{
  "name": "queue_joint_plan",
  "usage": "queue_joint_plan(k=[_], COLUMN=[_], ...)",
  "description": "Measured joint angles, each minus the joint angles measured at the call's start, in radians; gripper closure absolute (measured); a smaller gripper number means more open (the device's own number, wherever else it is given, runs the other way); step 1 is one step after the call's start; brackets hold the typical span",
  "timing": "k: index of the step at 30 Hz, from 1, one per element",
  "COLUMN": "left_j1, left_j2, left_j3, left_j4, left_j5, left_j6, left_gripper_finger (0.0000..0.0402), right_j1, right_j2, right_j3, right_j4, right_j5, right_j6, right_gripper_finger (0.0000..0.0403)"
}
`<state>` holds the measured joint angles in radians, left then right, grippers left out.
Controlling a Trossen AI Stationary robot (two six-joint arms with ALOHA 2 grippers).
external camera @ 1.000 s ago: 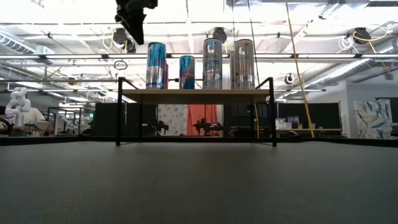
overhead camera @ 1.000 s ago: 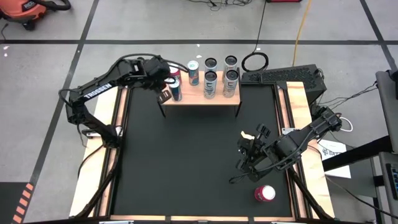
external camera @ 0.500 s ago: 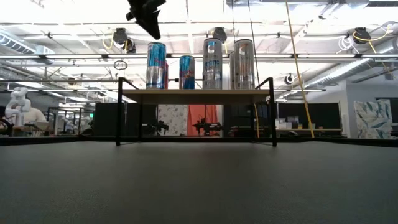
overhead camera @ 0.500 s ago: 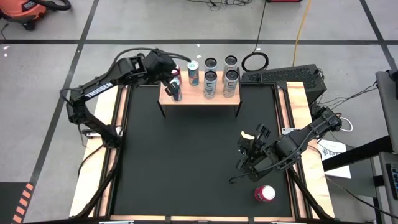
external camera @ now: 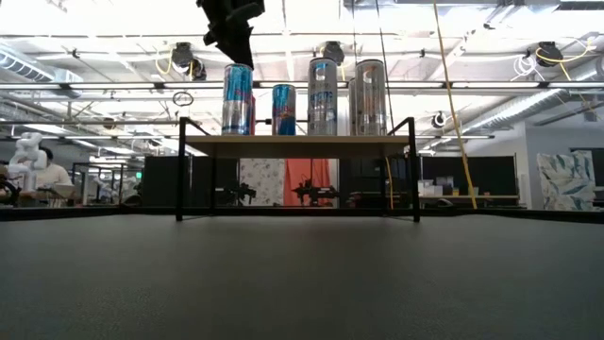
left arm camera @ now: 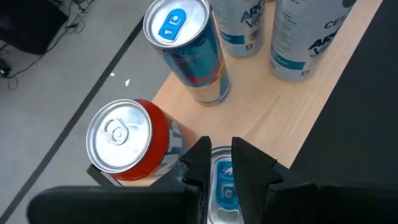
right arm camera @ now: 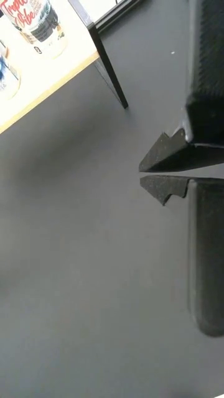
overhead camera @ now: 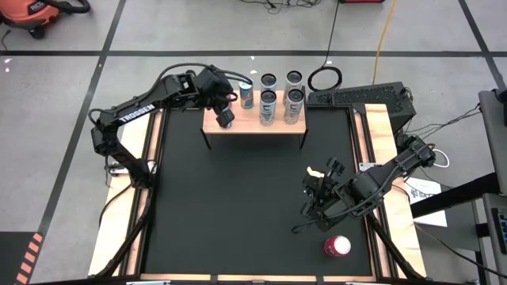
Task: Place canned beverage on shelf
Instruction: Put the blue soda can on the shelf aligned with the other blue soda can
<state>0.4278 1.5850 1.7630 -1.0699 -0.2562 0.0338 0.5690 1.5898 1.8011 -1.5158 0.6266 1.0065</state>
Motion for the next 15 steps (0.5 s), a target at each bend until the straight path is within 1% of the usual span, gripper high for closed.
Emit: queue_joint_plan(k=[5, 15], left_j1=[-0.002, -0.020], left_j2=[0.006, 0.006], left_j3=[0.000, 0.001], left_j4=[0.000, -0.012], left_j5=[0.050, 0.058], left_j6=[0.000, 0.000], left_gripper_finger=[0.0341, 0.0341], right_j1=[0.000, 0.000], right_j2=[0.000, 0.000], right_j3=[0.000, 0.000], right_j4=[0.000, 0.000], right_j5=[0.000, 0.000], right_j6=[0.000, -0.001], right_gripper_finger=[0.0403, 0.0403])
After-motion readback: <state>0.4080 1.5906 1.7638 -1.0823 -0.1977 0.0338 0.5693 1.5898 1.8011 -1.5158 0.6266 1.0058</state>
